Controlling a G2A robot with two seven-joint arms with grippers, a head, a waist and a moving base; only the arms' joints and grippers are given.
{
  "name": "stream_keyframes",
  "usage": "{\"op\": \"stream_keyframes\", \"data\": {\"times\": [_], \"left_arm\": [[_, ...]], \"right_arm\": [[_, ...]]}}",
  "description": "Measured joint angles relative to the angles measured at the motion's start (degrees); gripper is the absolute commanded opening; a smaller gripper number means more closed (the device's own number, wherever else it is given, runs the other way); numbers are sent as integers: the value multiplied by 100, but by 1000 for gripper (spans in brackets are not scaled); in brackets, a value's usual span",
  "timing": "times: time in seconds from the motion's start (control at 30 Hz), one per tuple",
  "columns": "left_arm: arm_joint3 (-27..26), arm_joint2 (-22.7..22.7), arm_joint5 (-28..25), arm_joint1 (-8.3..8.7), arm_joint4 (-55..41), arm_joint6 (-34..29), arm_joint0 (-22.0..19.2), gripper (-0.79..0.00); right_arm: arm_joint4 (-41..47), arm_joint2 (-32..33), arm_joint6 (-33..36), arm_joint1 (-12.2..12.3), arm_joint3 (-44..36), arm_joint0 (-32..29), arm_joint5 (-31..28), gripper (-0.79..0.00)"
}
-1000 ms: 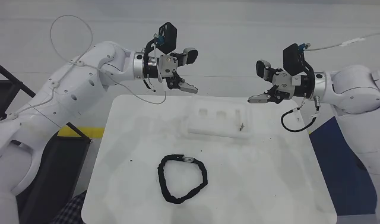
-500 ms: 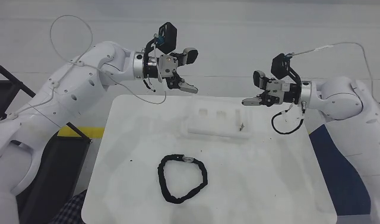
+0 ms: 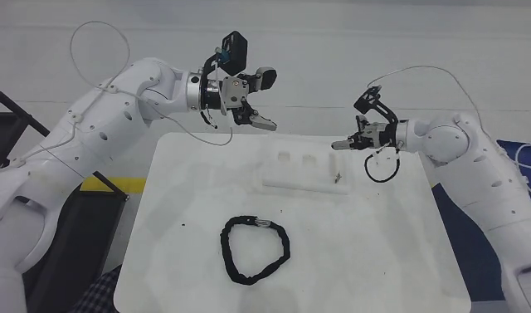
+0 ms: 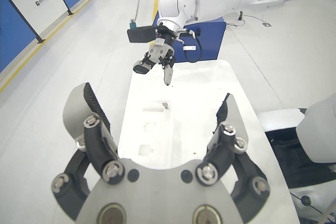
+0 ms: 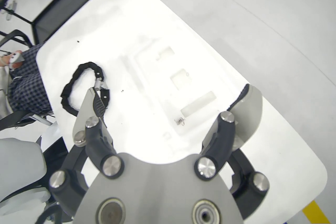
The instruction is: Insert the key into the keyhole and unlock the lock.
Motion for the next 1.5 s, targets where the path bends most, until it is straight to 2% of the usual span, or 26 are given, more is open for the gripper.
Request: {"op": "stream_keyframes", "data": {"times": [0.23, 0.37, 0.5, 0.83, 1.3, 1.4, 1.5], "left_arm": [[0, 0, 0, -1, 0, 0, 0, 0], [0, 0, 0, 0, 0, 0, 0, 0], [0, 0, 0, 0, 0, 0, 0, 0], [0, 0, 0, 0, 0, 0, 0, 0], [0, 0, 0, 0, 0, 0, 0, 0], [0, 0, 0, -1, 0, 0, 0, 0], [0, 0, 0, -1, 0, 0, 0, 0]], "right_arm": [[-3, -454, 472, -238, 469, 164, 973, 0], [309, -729, 805, -447, 780, 252, 1758, 0], [322, -1007, 884, -648, 1022, 318, 2240, 0], [645, -1357, 884, -1039, 1531, 328, 2496, 0], [654, -1359, 898, -1045, 1542, 330, 2485, 0], [586, -1317, 897, -1021, 1517, 277, 2614, 0], [394, -1350, 1267, -1005, 1353, 278, 2907, 0]]}}
